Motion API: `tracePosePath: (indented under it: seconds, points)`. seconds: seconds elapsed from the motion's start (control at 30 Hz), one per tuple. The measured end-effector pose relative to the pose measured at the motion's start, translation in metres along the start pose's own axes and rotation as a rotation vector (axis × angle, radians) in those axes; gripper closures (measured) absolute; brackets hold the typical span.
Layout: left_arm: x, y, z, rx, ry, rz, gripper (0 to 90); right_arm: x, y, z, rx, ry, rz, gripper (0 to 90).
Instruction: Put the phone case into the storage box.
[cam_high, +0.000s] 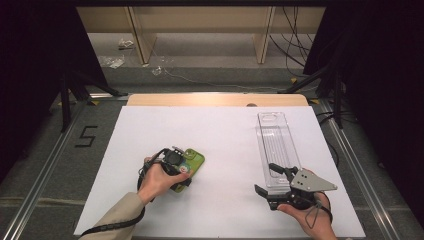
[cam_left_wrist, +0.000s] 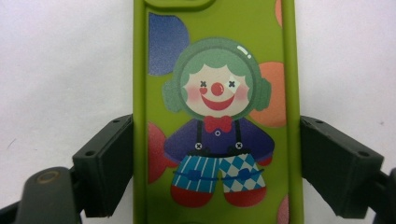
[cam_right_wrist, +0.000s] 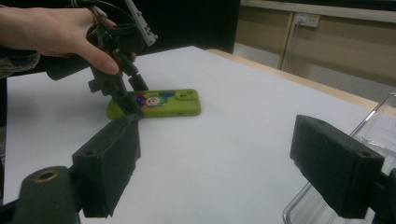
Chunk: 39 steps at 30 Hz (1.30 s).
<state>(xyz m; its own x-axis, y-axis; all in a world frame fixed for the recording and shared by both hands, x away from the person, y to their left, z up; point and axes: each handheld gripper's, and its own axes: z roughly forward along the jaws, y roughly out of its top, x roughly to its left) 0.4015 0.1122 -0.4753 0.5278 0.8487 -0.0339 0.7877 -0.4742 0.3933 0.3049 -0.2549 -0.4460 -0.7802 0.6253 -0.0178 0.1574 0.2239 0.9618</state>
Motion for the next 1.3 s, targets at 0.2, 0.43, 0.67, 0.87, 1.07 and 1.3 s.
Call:
tracePosePath:
  seconds: [0.2, 0.43, 0.67, 0.87, 1.07, 1.3]
  points:
    - [0.001, -0.002, -0.001, -0.021, -0.008, -0.013, 16.4, 0.0, 0.0, 0.0, 0.0, -0.001, 0.001, 17.1]
    - [0.004, -0.003, -0.006, -0.088, -0.025, -0.019, 16.6, 0.0, 0.0, 0.0, -0.004, -0.003, 0.003, 17.1]
    - [0.003, -0.005, -0.012, -0.169, -0.047, -0.016, 16.5, 0.0, 0.0, 0.0, -0.004, -0.005, 0.003, 17.0]
    - [0.003, -0.006, -0.018, -0.232, -0.059, -0.02, 16.5, 0.0, 0.0, 0.0, -0.006, -0.007, 0.007, 16.8]
    - [0.002, -0.007, -0.022, -0.284, -0.075, -0.01, 16.5, 0.0, 0.0, 0.0, -0.004, -0.01, 0.008, 16.6]
    - [-0.001, -0.01, -0.029, -0.345, -0.087, 0.024, 16.5, 0.001, 0.002, 0.002, -0.007, -0.016, 0.007, 16.3]
